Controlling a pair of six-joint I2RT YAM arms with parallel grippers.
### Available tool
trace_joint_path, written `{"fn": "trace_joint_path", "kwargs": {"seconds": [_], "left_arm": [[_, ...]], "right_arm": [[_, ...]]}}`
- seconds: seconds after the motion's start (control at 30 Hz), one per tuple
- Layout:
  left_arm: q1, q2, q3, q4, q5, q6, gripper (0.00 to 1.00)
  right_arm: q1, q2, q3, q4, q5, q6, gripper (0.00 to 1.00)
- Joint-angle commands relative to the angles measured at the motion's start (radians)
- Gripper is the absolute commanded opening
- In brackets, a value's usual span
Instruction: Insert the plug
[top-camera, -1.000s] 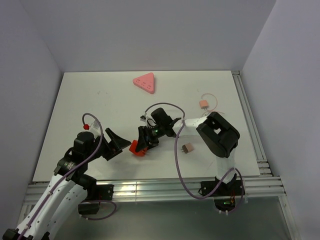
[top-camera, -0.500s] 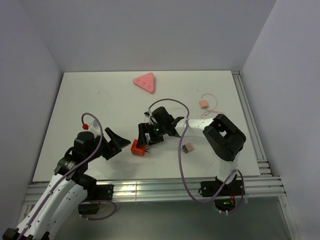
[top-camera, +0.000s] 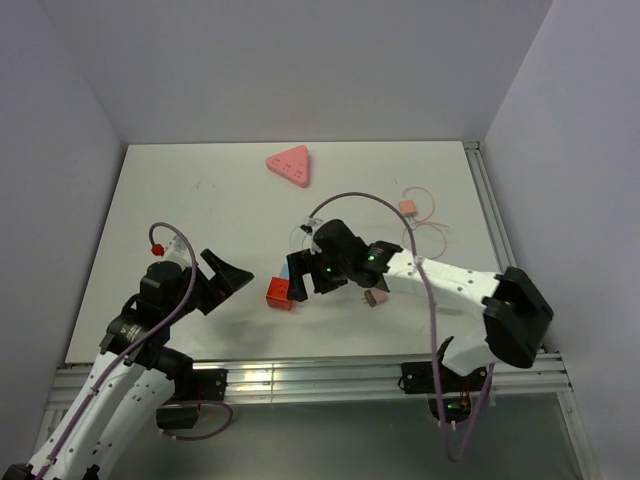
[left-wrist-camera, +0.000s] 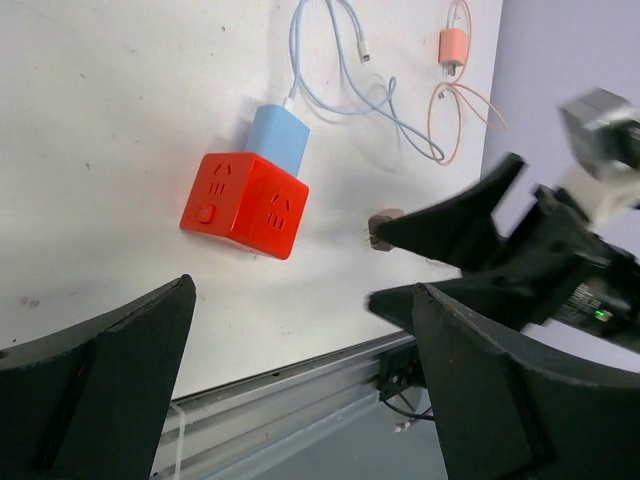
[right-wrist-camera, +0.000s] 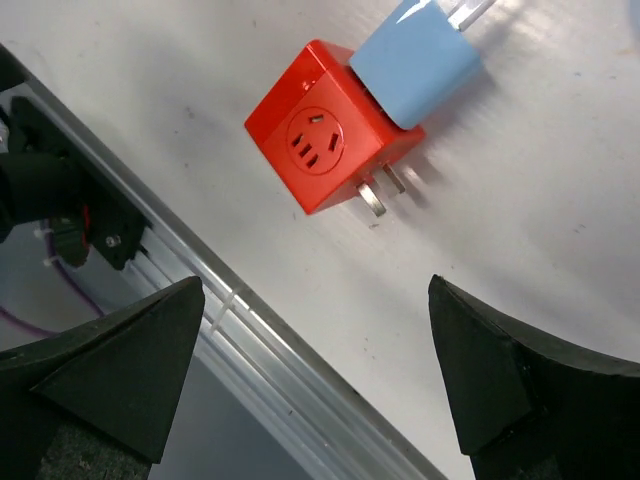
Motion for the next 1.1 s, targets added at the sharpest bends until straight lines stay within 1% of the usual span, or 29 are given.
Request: {"fn": "trace_joint_path", "kwargs": {"seconds": [0.0,0.07,0.13,0.17,0.23,0.27,0.3,0.33,0.37,0.4,0.47,0.5,0.57,0.6,0.63,0.67,0.7,0.73,0.77,0.8,0.83,0.97,1.03,1.07], "left_arm": [[0.0,-0.012,0.033,0.002,-0.037,0.031,0.95],[0.0,-0.009,0.032,-0.001,-0.037,0.029,0.95],[0.0,-0.01,0.032,-0.007,-0.04,0.029,0.95],[0.0,-0.01,0.032,-0.01,-0.043,0.029,0.95],[0.0,-0.009,0.03,-0.019,-0.048,0.026,0.96],[0.0,-0.012,0.03,-0.021,-0.051,0.023,0.96],[0.0,-0.013,0.027,-0.022,-0.051,0.025,0.96],[0.0,-0.012,0.027,-0.027,-0.052,0.025,0.96],[0.0,-0.012,0.027,-0.03,-0.055,0.023,0.96],[0.0,-0.013,0.027,-0.032,-0.055,0.022,0.96],[0.0,-0.013,0.024,-0.03,-0.051,0.019,0.96],[0.0,-0.013,0.021,-0.03,-0.049,0.017,0.96],[0.0,-0.013,0.015,-0.023,-0.04,0.014,0.96],[0.0,-0.013,0.012,-0.019,-0.035,0.012,0.96],[0.0,-0.013,0.007,-0.016,-0.034,0.011,0.96],[0.0,-0.013,0.0,-0.01,-0.032,0.008,0.96],[0.0,-0.015,-0.003,-0.007,-0.029,0.006,0.96],[0.0,-0.013,-0.007,-0.004,-0.025,0.005,0.96],[0.0,-0.013,-0.011,0.002,-0.02,0.003,0.96],[0.0,-0.012,-0.013,0.005,-0.012,0.003,0.95],[0.0,-0.009,-0.014,0.007,-0.009,0.003,0.96],[0.001,-0.004,-0.005,0.011,0.0,0.005,0.95],[0.0,-0.003,0.007,0.01,0.006,0.014,0.95],[0.0,-0.003,0.012,0.005,0.005,0.015,0.95]], "right_arm": [[-0.005,-0.131,-0.07,-0.054,0.151,0.025,1.0],[-0.015,-0.215,-0.102,-0.048,0.279,0.065,1.0],[-0.055,-0.295,-0.167,-0.035,0.324,0.134,1.0],[-0.121,-0.314,-0.179,-0.056,0.385,0.166,1.0],[-0.184,-0.344,-0.179,-0.108,0.455,0.217,1.0],[-0.23,-0.35,-0.171,-0.175,0.511,0.243,1.0],[-0.25,-0.358,-0.167,-0.201,0.571,0.265,1.0],[-0.274,-0.375,-0.167,-0.223,0.59,0.313,1.0],[-0.302,-0.387,-0.171,-0.255,0.598,0.341,1.0],[-0.361,-0.424,-0.196,-0.266,0.61,0.396,1.0],[-0.417,-0.476,-0.236,-0.253,0.608,0.432,1.0],[-0.47,-0.534,-0.284,-0.246,0.586,0.467,1.0],[-0.538,-0.59,-0.331,-0.248,0.567,0.504,1.0],[-0.604,-0.629,-0.352,-0.267,0.567,0.536,1.0],[-0.638,-0.642,-0.354,-0.289,0.579,0.552,1.0],[-0.669,-0.651,-0.351,-0.359,0.597,0.574,1.0],[-0.73,-0.653,-0.333,-0.405,0.619,0.622,1.0],[-0.759,-0.648,-0.319,-0.447,0.654,0.647,1.0],[-0.788,-0.637,-0.307,-0.523,0.659,0.665,1.0],[-0.822,-0.607,-0.276,-0.559,0.653,0.682,1.0],[-0.886,-0.59,-0.265,-0.583,0.642,0.684,1.0],[-0.986,-0.501,-0.285,-0.579,0.541,0.681,1.0],[-1.035,-0.466,-0.294,-0.565,0.524,0.691,1.0],[-1.04,-0.432,-0.303,-0.562,0.535,0.716,1.0]]}}
